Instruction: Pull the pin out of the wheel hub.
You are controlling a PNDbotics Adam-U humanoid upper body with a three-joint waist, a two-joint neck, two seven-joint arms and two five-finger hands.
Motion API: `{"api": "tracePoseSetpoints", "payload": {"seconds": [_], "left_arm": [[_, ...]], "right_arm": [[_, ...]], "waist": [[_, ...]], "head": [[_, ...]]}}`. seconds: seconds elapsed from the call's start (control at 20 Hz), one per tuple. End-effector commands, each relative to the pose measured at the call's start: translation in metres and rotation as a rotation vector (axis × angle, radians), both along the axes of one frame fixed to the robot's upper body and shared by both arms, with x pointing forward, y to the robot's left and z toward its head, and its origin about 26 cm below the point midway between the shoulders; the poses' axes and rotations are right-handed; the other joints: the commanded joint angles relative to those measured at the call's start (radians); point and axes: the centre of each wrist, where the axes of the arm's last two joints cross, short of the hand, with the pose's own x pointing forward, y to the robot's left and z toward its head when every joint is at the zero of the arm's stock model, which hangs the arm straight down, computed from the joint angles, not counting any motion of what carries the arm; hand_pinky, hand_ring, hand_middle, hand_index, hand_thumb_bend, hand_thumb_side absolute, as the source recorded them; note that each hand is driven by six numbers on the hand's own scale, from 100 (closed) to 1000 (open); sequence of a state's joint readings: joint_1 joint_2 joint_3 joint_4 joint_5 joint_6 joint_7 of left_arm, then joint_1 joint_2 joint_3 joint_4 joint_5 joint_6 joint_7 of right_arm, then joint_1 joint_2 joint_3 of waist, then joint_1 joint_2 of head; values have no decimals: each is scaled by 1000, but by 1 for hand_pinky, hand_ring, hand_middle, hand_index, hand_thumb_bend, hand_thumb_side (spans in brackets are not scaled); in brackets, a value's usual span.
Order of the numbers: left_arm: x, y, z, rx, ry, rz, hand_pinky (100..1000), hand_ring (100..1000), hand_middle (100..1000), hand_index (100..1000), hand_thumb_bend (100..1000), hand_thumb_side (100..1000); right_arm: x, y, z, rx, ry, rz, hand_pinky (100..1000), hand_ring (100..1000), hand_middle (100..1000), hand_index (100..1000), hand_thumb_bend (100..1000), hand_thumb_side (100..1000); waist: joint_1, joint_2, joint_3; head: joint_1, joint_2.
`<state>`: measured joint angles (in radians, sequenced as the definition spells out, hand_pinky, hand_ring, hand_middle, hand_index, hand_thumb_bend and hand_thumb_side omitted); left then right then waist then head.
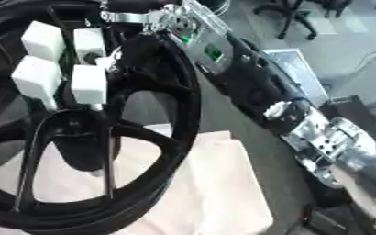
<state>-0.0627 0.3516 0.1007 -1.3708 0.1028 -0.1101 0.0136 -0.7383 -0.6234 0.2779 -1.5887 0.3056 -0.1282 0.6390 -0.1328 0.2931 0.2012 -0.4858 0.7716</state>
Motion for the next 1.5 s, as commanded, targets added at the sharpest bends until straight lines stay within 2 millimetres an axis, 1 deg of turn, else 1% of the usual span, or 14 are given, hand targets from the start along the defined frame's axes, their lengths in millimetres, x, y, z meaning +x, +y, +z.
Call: {"api": "tracePoseSetpoints", "payload": {"seconds": [0.05,0.1,0.15,0.35,0.55,1.1,1.25,1.5], "left_arm": [[2,6,8,31,-14,-6,894,957,953,811,121,1000],[2,6,8,31,-14,-6,894,957,953,811,121,1000],[2,6,8,31,-14,-6,894,958,953,811,120,1000],[2,6,8,31,-14,-7,894,958,953,810,117,1000],[2,6,8,32,-13,-9,895,958,953,810,115,1000],[3,6,9,33,-14,-12,896,959,953,810,113,1000],[3,6,9,34,-14,-12,896,958,953,810,113,1000],[3,6,8,36,-9,-14,897,959,954,811,114,1000]], "right_arm": [[-6,-1,17,25,3,33,447,474,434,593,100,567],[-7,-1,18,28,12,35,447,474,434,593,100,567],[-7,-2,19,29,19,36,436,464,424,582,100,537],[-10,-4,23,37,45,39,421,445,396,552,100,513],[-13,-6,29,59,53,40,395,422,374,525,100,444],[-20,-7,38,89,56,37,358,394,344,491,100,377],[-22,-6,41,99,43,38,350,389,339,484,100,340],[-26,-9,47,125,28,36,338,380,334,482,100,319]], "waist": [[8,-16,2],[8,-16,2],[9,-16,2],[11,-16,1],[12,-16,0],[15,-17,-5],[15,-16,-5],[14,-17,-7]], "head": [[-5,-2],[-5,-2],[-5,-2],[-6,-2],[-6,-2],[-10,-2],[-11,-2],[-11,-2]]}}
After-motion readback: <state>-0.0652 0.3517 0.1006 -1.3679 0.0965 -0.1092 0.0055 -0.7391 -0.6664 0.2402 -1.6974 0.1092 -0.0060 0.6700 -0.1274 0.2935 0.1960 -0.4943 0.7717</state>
